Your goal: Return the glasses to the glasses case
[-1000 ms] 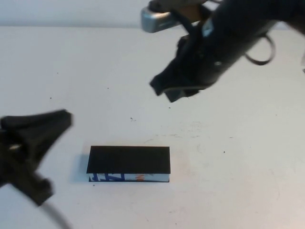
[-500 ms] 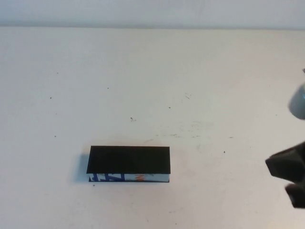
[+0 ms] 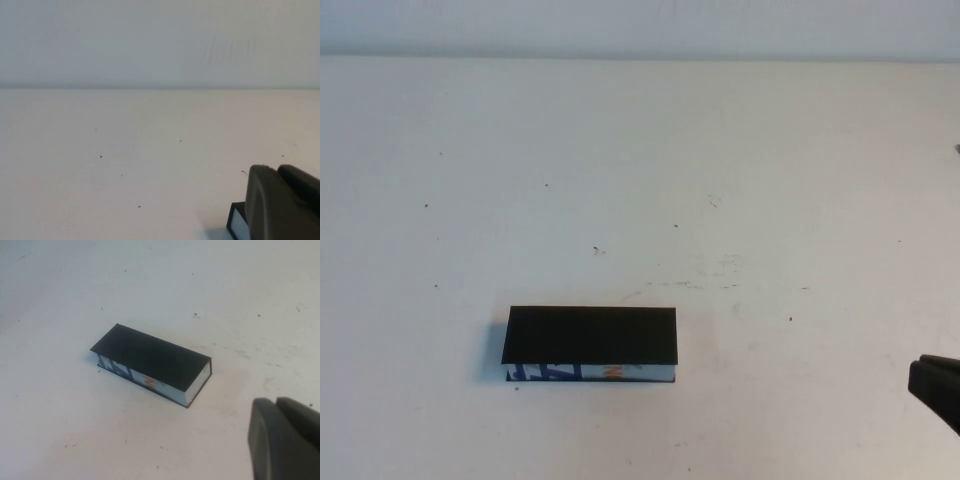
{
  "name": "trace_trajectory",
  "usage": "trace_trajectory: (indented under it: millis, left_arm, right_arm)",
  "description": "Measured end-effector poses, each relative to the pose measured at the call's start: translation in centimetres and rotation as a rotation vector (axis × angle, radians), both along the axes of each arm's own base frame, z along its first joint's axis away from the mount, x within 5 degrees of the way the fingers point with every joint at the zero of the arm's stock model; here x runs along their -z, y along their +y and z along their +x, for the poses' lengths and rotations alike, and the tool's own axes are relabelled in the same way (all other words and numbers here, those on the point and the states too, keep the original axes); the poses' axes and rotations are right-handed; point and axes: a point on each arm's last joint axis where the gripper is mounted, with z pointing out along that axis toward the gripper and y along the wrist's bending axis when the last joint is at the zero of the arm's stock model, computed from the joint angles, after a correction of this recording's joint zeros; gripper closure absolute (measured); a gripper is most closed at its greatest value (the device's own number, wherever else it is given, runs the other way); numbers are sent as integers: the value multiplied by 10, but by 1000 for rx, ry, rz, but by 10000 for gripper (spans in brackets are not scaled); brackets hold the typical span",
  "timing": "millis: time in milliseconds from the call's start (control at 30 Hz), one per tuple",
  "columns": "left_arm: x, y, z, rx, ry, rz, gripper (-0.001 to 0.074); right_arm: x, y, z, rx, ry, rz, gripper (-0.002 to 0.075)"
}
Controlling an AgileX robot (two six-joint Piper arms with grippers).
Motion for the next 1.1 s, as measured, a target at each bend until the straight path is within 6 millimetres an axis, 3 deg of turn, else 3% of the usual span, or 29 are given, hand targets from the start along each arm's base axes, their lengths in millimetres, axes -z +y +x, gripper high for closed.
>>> trace_trajectory:
  millis: [200,800,933,1100]
  left_arm:
    - [1,0,0,-5,8,-16,736]
    - [1,1,0,-10,12,-25,736]
    - [1,1,0,-12,12,-25,736]
    - [1,1,0,-13,11,-25,736]
  right_arm:
    - [20,2,3,14,17,30,737]
    - [33,-4,5,23,-47,-113,737]
    - [47,-21,10,184,-116,-98,737]
    - [88,-53,-1,498,-120,-33,737]
